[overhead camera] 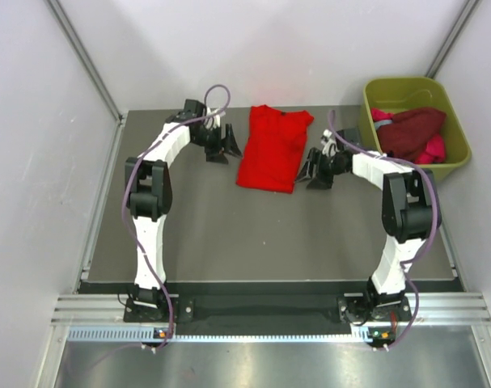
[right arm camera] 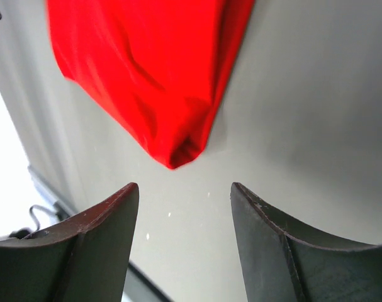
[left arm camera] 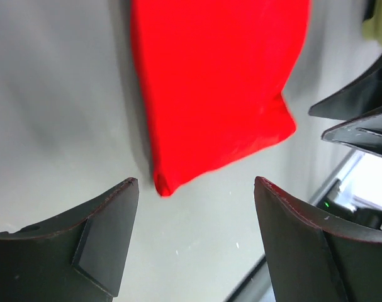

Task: Fold and stack the t-shirts
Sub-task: Fold the tshirt

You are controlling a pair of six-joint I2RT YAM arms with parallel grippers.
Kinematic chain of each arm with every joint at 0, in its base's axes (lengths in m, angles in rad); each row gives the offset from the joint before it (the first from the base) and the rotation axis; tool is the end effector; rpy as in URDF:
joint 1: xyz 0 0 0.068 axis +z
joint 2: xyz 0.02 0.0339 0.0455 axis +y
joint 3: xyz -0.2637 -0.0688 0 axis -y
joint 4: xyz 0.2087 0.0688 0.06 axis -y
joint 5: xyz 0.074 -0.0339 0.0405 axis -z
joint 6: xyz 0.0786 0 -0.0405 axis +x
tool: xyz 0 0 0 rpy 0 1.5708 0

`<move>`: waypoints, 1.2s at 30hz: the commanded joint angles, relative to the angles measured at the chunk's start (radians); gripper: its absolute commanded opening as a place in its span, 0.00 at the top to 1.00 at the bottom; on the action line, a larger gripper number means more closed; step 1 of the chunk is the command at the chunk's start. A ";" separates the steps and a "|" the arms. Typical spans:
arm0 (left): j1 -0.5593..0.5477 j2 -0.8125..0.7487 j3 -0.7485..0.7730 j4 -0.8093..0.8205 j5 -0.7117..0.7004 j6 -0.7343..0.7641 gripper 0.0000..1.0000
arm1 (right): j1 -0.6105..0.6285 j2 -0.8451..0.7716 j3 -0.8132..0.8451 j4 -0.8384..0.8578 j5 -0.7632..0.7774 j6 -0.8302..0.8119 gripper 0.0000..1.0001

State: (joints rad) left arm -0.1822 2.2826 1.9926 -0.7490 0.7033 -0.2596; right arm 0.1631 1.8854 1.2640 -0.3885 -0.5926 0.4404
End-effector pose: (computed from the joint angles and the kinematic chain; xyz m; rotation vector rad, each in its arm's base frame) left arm 0.4602 -0.1365 0.1955 0.1576 2.5847 -1.0762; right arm 0.3681 0.1051 0.1737 0.1335 2.6189 0.9851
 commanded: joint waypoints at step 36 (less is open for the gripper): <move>-0.011 0.160 -0.149 0.053 0.206 -0.167 0.42 | 0.082 0.190 0.011 0.149 -0.076 0.179 0.61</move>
State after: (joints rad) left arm -0.1883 2.4035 1.8400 -0.7525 0.9413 -0.4278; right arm 0.2279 2.0640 1.2594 -0.2291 -0.7326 0.6392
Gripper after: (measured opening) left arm 0.594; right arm 0.401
